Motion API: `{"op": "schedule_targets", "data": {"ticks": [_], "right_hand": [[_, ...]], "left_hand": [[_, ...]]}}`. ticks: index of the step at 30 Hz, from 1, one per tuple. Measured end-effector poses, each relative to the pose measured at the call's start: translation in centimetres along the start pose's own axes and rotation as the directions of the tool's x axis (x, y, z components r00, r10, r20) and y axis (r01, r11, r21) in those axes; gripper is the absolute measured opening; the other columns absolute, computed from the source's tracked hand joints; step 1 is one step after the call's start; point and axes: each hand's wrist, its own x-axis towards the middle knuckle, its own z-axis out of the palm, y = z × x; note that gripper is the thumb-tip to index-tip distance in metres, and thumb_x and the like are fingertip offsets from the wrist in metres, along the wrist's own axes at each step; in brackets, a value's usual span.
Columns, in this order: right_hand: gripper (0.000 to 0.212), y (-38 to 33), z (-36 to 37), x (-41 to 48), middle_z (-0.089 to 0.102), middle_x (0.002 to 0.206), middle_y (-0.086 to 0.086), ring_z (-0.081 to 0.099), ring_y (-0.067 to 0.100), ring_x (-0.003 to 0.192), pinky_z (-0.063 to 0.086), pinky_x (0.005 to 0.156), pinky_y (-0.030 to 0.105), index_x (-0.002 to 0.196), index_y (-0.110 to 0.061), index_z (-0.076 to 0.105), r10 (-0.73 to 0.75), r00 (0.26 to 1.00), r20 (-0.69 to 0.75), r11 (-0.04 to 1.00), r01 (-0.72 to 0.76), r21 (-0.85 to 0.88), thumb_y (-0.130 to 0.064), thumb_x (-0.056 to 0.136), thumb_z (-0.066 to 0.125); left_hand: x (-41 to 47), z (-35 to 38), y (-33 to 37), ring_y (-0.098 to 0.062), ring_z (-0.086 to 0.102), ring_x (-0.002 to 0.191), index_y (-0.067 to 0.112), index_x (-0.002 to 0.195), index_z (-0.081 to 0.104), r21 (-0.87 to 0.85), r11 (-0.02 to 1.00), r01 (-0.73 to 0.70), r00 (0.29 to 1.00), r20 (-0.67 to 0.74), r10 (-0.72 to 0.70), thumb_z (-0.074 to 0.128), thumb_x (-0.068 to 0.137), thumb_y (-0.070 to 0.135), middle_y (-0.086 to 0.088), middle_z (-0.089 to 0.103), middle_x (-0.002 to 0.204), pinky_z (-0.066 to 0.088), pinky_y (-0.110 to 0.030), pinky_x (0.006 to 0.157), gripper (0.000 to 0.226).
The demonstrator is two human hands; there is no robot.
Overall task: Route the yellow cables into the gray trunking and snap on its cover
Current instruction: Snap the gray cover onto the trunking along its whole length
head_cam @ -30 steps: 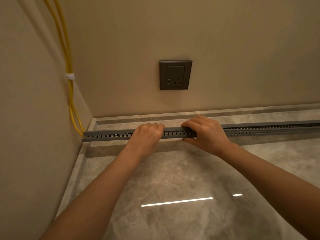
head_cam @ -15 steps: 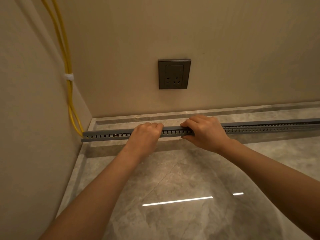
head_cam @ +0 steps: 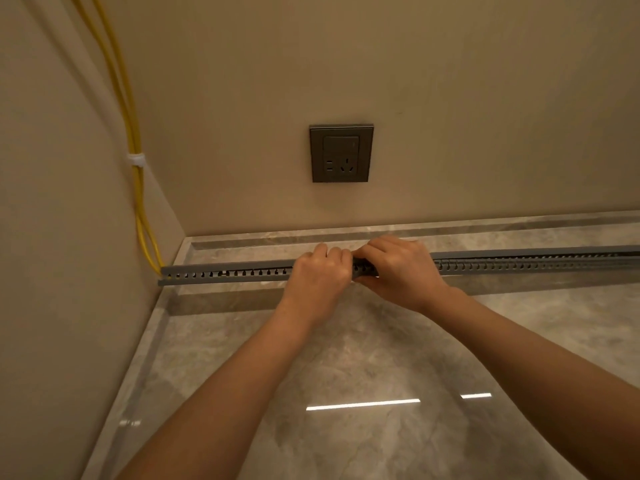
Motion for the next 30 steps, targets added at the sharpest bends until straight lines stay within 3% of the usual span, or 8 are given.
{"op": "schedule_targets", "data": {"ticks": [6,13,30], "right_hand": [[0.034,-0.1,-0.1,0.0,0.068,0.076,0.001,0.064,0.023,0.071,0.046,0.047,0.028,0.087,-0.014,0.07,0.05,0.999,0.007,0.997,-0.05,0.064,-0.023,0.059,0.086],[0.037,1.6,-1.3,-2.0,0.069,0.082,0.004,0.064,0.026,0.072,0.051,0.054,0.031,0.094,-0.01,0.07,0.088,0.996,0.025,0.989,-0.09,0.114,-0.01,0.06,0.083],[0.035,3.3,-2.6,-2.5,0.068,0.074,0.005,0.065,0.027,0.068,0.049,0.044,0.032,0.083,-0.011,0.07,0.066,0.997,0.039,0.997,-0.068,0.035,-0.017,0.055,0.089]], "left_hand": [[-0.1,0.5,-0.4,-0.018,0.058,0.054,0.01,0.077,0.068,0.061,0.998,-0.016,1.0,0.017,0.015,0.084,0.059,0.016,-0.002,0.062,0.061,0.041,-0.025,0.04,0.025],[-0.3,-0.2,0.3,-0.019,0.06,0.055,0.009,0.08,0.068,0.082,0.995,0.065,0.996,0.053,-0.069,0.087,0.051,0.013,-0.004,0.065,0.064,0.045,-0.025,0.044,0.035],[0.0,-0.4,0.7,-0.016,0.06,0.052,0.012,0.071,0.066,0.131,0.985,0.112,0.986,0.112,-0.127,0.09,0.041,0.009,0.0,0.064,0.059,0.044,-0.022,0.043,0.038]]}}
